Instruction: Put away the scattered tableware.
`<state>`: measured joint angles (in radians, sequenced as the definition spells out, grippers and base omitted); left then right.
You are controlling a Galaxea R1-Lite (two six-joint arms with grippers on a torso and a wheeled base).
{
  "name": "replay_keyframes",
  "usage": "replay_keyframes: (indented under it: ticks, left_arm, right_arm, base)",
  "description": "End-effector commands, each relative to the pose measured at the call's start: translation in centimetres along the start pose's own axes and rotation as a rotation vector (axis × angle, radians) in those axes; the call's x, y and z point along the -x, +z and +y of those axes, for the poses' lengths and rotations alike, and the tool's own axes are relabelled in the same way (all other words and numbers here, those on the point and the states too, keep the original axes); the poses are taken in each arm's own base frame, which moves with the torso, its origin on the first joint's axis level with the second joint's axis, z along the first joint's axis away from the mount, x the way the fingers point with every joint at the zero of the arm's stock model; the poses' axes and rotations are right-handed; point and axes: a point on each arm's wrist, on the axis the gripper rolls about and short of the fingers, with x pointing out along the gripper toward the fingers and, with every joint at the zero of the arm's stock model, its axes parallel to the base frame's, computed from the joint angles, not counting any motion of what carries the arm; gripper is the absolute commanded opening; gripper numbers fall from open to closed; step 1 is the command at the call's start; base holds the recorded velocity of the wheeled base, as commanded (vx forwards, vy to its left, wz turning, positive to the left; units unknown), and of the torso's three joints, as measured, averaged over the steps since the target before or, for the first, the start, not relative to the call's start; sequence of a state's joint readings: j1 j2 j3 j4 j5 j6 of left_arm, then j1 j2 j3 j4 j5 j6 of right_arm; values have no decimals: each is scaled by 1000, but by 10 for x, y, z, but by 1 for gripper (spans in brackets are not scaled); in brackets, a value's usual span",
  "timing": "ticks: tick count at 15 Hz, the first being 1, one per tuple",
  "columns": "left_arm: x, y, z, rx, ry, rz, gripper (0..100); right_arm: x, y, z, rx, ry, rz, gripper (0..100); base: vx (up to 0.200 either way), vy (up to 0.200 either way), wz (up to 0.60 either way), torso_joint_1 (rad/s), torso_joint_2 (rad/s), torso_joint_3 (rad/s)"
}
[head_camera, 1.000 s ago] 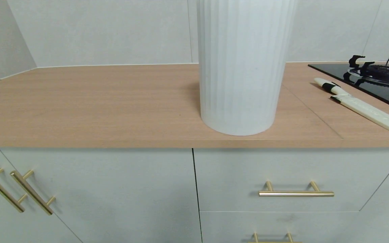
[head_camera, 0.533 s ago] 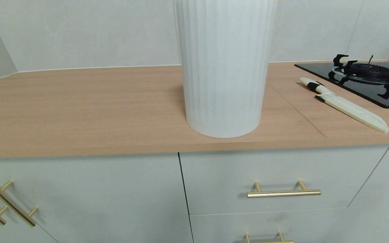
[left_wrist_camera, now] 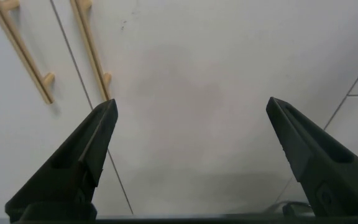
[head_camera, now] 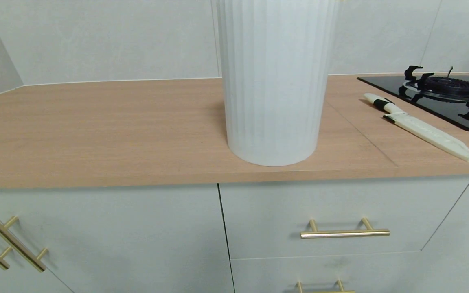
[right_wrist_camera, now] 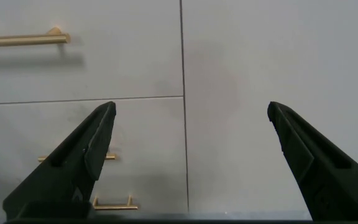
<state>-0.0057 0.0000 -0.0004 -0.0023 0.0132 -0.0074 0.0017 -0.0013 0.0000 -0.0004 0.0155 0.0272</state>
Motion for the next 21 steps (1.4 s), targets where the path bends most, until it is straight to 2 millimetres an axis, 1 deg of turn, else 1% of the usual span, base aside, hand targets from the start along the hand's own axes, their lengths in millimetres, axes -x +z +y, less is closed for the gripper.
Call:
replay_keyframes:
  ticks: [1,5,12,21]
  left_arm:
    - [0,0,0,0,0,0,100]
    - [0,0,0,0,0,0,100]
    - [0,0,0,0,0,0,100]
    - [0,0,0,2,0,0,100]
  right_arm:
    - [0,0,0,0,1,0,100]
    - [0,0,0,0,1,0,100]
    - [0,0,0,0,0,0,100]
    - [0,0,0,0,0,0,100]
  base:
    - [0,0,0,17,-71,-27]
    - [0,0,0,88,-237,-254]
    - [0,0,0,150,-502,-294]
    - [0,0,0,200,-489,-287]
